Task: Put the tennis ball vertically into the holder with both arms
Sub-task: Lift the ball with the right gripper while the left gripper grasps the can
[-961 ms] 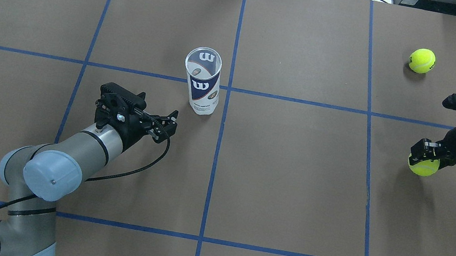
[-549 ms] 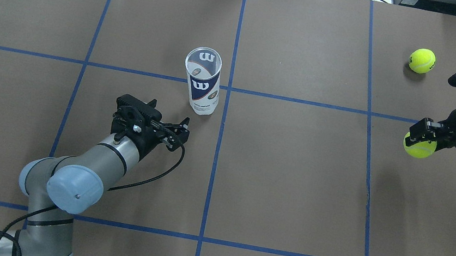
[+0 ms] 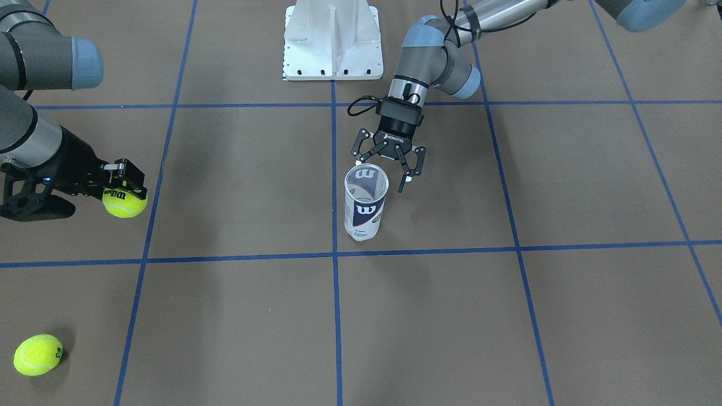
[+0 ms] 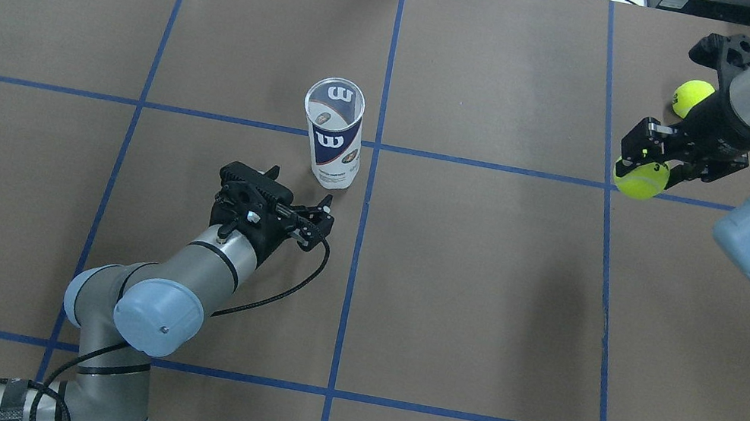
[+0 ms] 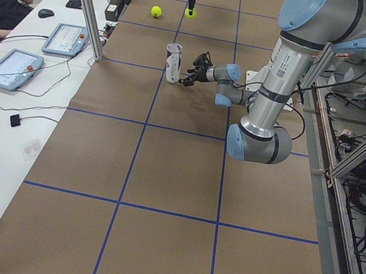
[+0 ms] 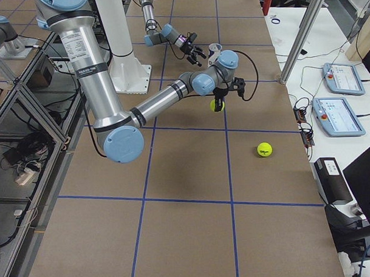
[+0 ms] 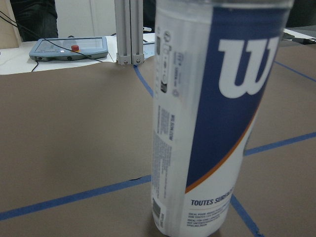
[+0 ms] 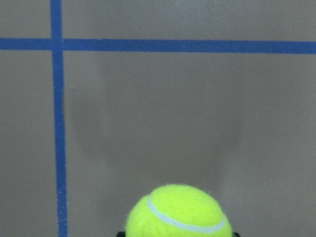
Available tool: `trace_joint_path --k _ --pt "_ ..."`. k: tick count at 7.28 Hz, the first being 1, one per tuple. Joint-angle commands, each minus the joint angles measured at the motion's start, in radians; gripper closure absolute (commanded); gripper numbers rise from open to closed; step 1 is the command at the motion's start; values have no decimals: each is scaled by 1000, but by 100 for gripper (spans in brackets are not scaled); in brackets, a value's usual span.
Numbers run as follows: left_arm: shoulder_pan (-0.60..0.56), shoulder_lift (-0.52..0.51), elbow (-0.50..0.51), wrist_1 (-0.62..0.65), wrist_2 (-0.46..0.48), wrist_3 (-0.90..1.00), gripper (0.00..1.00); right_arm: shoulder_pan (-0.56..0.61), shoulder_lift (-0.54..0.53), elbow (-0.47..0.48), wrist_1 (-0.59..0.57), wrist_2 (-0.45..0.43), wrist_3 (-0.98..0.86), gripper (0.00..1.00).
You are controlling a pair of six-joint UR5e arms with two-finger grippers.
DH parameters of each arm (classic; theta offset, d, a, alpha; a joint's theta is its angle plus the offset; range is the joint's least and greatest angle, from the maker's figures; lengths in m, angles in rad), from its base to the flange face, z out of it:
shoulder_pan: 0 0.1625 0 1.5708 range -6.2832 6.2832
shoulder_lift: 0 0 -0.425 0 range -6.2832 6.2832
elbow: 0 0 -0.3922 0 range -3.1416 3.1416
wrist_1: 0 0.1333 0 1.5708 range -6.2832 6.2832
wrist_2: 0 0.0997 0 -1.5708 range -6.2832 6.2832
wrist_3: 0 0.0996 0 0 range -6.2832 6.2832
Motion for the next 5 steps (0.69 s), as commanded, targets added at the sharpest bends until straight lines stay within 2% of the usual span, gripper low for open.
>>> trace_joint_path --k 1,5 --pt "-3 -65 9 -3 -3 92 4 -2 57 -3 -27 2 39 100" --pt "-28 -70 44 3 0 94 4 -11 114 -7 -26 0 84 100"
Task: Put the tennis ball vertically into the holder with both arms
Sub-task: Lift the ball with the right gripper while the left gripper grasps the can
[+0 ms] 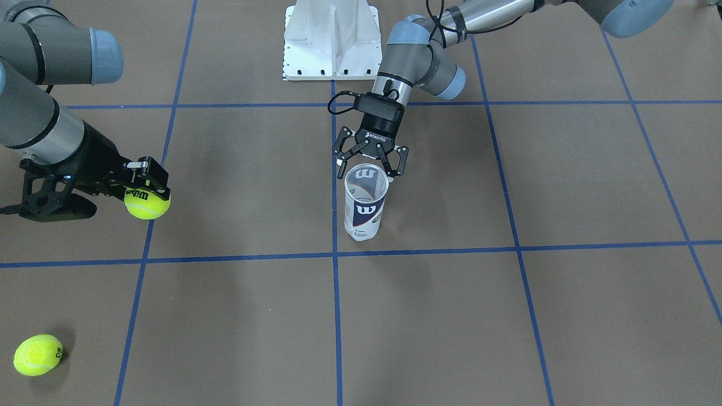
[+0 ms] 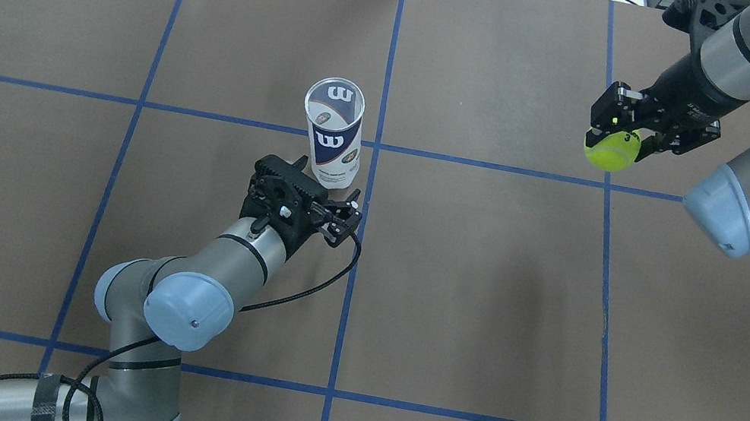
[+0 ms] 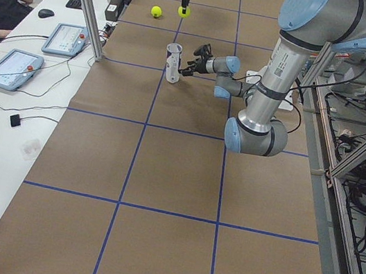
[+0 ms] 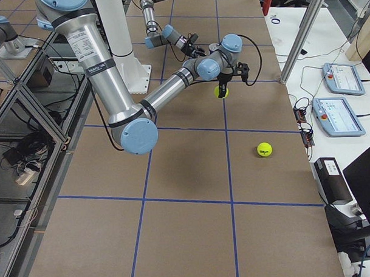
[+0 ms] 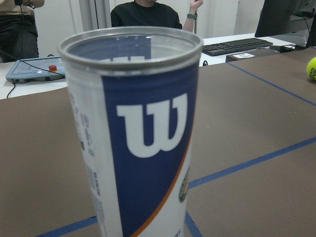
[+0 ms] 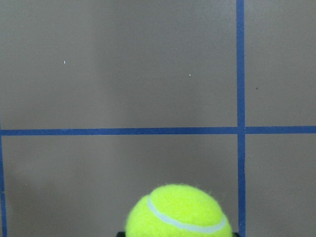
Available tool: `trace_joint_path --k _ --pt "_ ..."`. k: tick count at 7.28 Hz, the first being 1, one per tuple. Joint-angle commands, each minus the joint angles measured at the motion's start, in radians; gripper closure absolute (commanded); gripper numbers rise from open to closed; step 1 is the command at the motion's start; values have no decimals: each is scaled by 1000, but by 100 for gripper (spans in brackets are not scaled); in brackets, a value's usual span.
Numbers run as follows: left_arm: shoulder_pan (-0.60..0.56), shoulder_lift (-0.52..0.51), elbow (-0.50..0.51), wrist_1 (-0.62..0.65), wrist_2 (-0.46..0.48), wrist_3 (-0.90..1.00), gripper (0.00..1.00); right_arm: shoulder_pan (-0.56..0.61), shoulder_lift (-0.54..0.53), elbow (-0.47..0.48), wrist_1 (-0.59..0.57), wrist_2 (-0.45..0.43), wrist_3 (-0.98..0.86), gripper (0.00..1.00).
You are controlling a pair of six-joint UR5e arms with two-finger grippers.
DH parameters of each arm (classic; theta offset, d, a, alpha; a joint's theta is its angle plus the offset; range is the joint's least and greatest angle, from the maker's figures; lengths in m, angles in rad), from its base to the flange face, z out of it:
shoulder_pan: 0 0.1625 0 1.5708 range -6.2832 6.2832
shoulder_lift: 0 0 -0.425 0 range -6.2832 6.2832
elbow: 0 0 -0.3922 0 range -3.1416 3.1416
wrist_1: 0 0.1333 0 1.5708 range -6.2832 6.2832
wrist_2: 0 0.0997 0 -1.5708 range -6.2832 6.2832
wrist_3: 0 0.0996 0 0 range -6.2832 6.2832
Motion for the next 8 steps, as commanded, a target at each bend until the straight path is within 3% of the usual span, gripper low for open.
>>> trace_joint_path --k 1,8 --pt "-27 -1 13 6 -1 1 4 -4 43 -3 0 0 27 100" --pt "-61 -94 107 8 -1 1 3 -12 72 -3 0 -1 36 100"
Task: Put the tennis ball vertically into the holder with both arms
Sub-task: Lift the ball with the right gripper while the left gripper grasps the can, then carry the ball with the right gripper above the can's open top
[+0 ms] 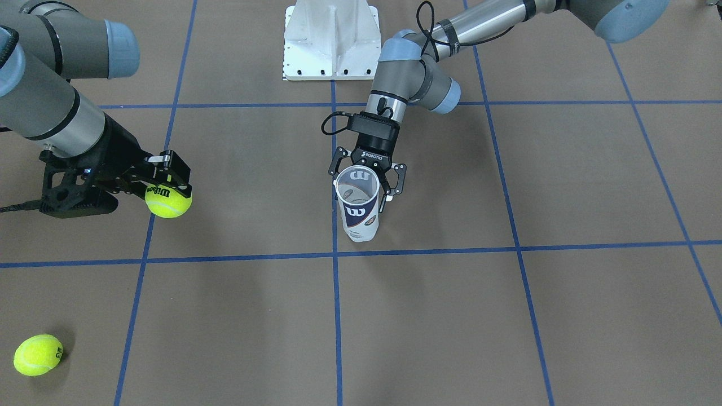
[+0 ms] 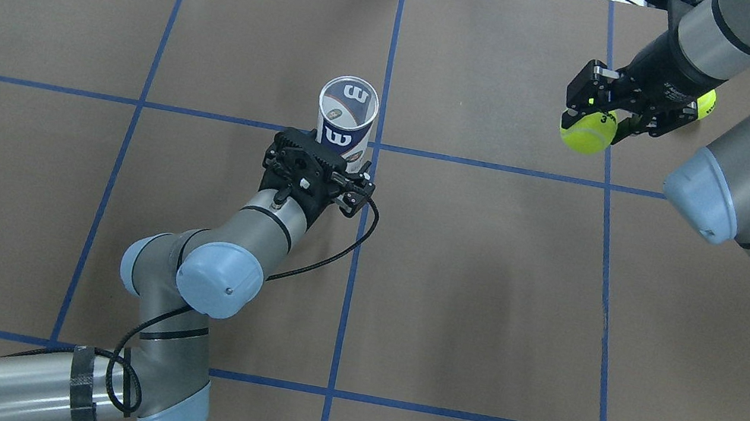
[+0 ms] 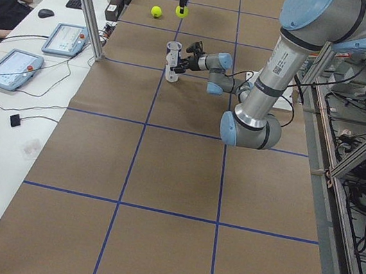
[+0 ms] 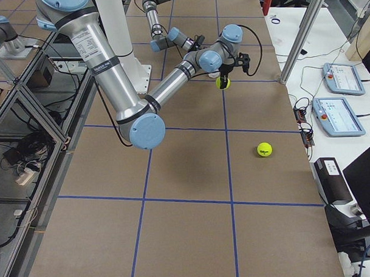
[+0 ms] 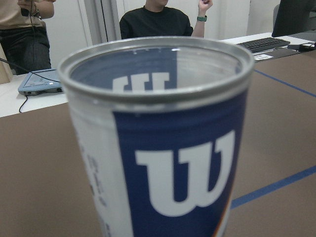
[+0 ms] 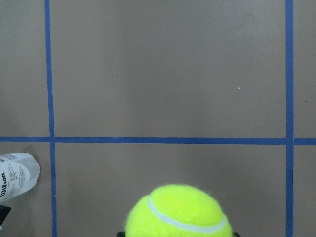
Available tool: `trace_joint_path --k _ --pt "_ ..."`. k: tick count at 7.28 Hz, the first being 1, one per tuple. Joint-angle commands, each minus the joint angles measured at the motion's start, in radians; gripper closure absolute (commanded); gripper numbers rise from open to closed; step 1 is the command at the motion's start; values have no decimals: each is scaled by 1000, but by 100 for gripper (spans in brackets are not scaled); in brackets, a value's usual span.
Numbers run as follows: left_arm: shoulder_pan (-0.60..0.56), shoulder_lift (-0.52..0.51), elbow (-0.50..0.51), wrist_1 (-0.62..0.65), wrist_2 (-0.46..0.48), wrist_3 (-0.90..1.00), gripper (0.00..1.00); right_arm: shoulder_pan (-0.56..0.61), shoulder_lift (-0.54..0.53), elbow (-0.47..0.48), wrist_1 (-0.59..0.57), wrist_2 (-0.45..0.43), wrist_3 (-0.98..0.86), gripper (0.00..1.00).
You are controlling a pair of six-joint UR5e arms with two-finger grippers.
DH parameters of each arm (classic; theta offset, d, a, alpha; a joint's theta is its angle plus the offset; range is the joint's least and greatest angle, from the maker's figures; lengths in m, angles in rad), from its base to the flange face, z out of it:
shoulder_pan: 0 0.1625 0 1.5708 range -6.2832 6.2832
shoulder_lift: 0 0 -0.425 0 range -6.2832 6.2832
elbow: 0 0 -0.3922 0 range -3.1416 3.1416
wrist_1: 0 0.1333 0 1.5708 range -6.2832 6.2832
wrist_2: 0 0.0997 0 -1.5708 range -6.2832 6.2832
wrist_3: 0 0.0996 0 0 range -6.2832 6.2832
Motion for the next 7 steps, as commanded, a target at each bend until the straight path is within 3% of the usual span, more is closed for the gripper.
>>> trace_joint_path --k 1,7 --pt "-13 -10 8 1 0 0 3 -1 26 0 -1 0 10 100" --pt "-21 -12 55 -1 0 0 4 -14 185 -13 0 83 130 100"
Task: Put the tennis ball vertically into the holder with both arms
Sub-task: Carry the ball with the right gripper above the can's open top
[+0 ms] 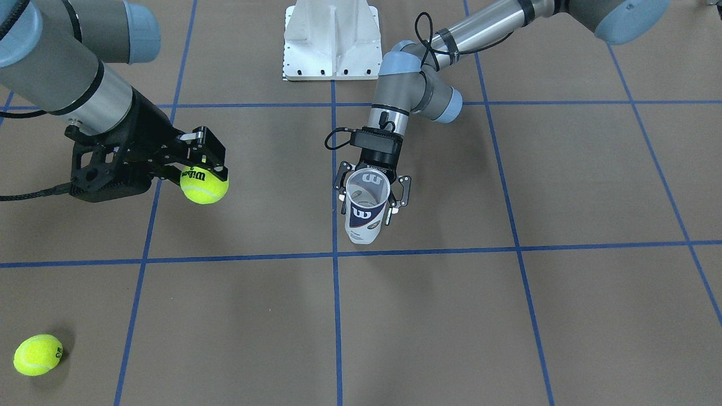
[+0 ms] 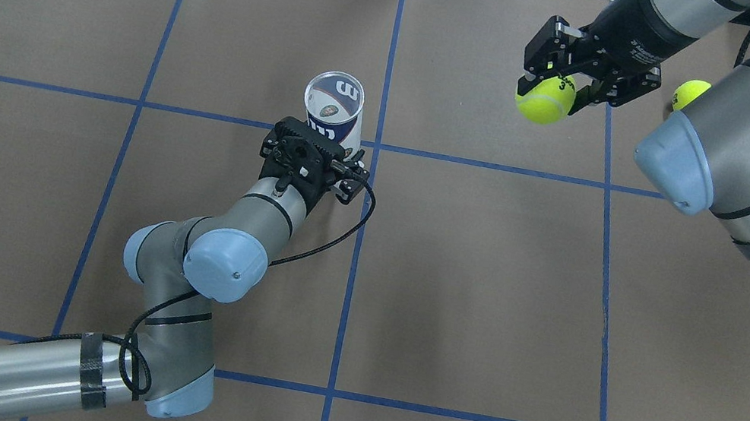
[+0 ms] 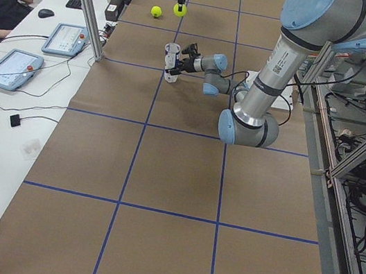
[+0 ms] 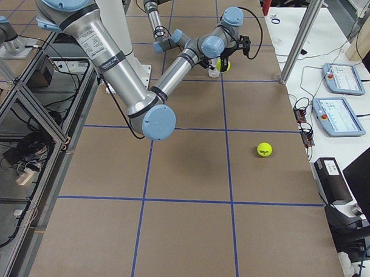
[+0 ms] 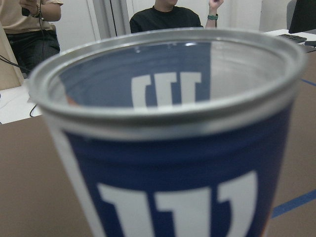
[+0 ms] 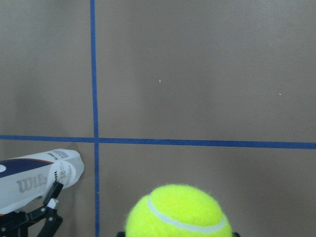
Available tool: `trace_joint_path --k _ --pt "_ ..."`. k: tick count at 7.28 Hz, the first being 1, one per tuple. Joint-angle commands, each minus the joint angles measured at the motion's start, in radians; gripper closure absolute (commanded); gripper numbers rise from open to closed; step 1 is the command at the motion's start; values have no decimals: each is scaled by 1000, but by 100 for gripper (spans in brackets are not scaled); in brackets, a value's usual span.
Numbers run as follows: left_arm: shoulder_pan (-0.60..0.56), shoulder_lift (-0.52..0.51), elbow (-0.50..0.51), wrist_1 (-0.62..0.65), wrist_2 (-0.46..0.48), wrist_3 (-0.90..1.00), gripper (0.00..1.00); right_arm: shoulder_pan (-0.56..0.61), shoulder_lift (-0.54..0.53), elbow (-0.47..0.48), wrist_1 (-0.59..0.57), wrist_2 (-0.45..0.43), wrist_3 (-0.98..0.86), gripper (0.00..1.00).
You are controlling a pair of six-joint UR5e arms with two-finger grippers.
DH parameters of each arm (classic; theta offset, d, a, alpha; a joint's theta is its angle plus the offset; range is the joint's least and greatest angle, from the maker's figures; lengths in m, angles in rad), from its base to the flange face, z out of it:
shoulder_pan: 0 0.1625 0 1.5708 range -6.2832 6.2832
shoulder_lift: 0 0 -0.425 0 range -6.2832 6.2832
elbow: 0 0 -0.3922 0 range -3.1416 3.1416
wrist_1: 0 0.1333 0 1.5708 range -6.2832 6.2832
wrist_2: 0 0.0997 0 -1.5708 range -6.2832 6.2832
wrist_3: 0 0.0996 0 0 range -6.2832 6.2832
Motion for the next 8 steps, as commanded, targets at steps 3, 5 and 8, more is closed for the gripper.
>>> trace_joint_path --k 3,5,8 --pt "1 -3 2 -2 -5 -3 16 -38 148 -58 1 7 80 100" --pt "3 -18 2 0 -6 -3 21 -58 229 -112 1 -13 98 100" --pt "3 -24 2 1 -6 -1 21 -127 318 -184 1 -127 133 100"
